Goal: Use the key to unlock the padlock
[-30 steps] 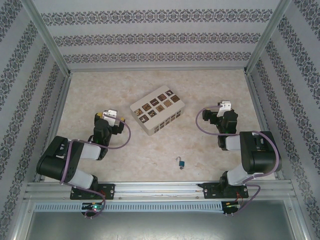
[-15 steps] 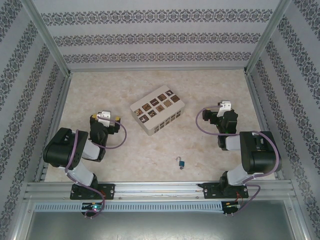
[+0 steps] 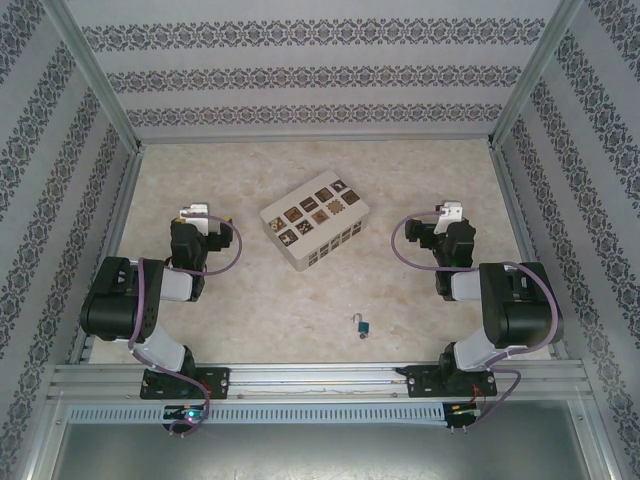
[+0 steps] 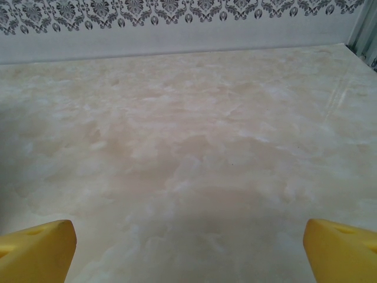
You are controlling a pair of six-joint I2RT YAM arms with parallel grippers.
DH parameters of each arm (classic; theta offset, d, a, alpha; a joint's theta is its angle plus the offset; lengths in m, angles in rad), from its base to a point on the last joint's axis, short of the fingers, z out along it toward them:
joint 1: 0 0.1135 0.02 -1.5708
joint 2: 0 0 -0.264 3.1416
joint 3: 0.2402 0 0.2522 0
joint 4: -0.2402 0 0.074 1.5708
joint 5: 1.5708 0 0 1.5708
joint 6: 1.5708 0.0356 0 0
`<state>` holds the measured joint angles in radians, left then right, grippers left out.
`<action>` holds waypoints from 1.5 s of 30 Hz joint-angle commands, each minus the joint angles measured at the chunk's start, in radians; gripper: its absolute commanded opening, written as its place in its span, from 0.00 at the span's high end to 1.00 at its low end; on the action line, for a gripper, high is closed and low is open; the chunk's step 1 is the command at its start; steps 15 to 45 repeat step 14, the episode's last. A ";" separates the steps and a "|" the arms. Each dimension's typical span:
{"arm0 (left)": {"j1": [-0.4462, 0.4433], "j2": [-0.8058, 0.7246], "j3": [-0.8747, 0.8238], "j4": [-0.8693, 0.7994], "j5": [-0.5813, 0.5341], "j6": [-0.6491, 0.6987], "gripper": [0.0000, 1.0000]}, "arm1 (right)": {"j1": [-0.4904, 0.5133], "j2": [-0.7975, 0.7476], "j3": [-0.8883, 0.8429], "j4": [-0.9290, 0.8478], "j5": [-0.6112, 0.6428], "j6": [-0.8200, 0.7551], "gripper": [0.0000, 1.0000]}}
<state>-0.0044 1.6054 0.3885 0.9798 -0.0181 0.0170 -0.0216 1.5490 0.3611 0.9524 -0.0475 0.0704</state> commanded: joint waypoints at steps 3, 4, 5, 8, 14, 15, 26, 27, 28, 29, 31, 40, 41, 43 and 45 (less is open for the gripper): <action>0.006 -0.009 -0.004 -0.021 0.011 -0.022 0.01 | 0.009 -0.015 0.012 0.005 0.017 -0.023 0.02; 0.006 -0.010 -0.005 -0.021 0.012 -0.023 0.01 | 0.010 -0.016 0.012 0.005 0.017 -0.023 0.02; 0.006 -0.010 -0.005 -0.020 0.011 -0.022 0.01 | 0.011 -0.015 0.013 0.004 0.017 -0.024 0.02; 0.006 -0.010 -0.005 -0.020 0.012 -0.022 0.01 | 0.014 -0.015 0.016 -0.003 0.021 -0.027 0.02; 0.006 -0.010 -0.005 -0.021 0.012 -0.022 0.01 | 0.014 -0.016 0.015 -0.001 0.023 -0.028 0.02; 0.006 -0.010 -0.005 -0.021 0.012 -0.022 0.01 | 0.014 -0.016 0.015 -0.001 0.023 -0.028 0.02; 0.006 -0.010 -0.005 -0.021 0.012 -0.022 0.01 | 0.014 -0.016 0.015 -0.001 0.023 -0.028 0.02; 0.006 -0.010 -0.005 -0.021 0.012 -0.022 0.01 | 0.014 -0.016 0.015 -0.001 0.023 -0.028 0.02; 0.006 -0.010 -0.005 -0.021 0.012 -0.022 0.01 | 0.014 -0.016 0.015 -0.001 0.023 -0.028 0.02; 0.006 -0.010 -0.005 -0.021 0.012 -0.022 0.01 | 0.014 -0.016 0.015 -0.001 0.023 -0.028 0.02; 0.006 -0.010 -0.005 -0.021 0.012 -0.022 0.01 | 0.014 -0.016 0.015 -0.001 0.023 -0.028 0.02; 0.006 -0.010 -0.005 -0.021 0.012 -0.022 0.01 | 0.014 -0.016 0.015 -0.001 0.023 -0.028 0.02; 0.006 -0.010 -0.005 -0.021 0.012 -0.022 0.01 | 0.014 -0.016 0.015 -0.001 0.023 -0.028 0.02; 0.006 -0.010 -0.005 -0.021 0.012 -0.022 0.01 | 0.014 -0.016 0.015 -0.001 0.023 -0.028 0.02; 0.006 -0.010 -0.005 -0.021 0.012 -0.022 0.01 | 0.014 -0.016 0.015 -0.001 0.023 -0.028 0.02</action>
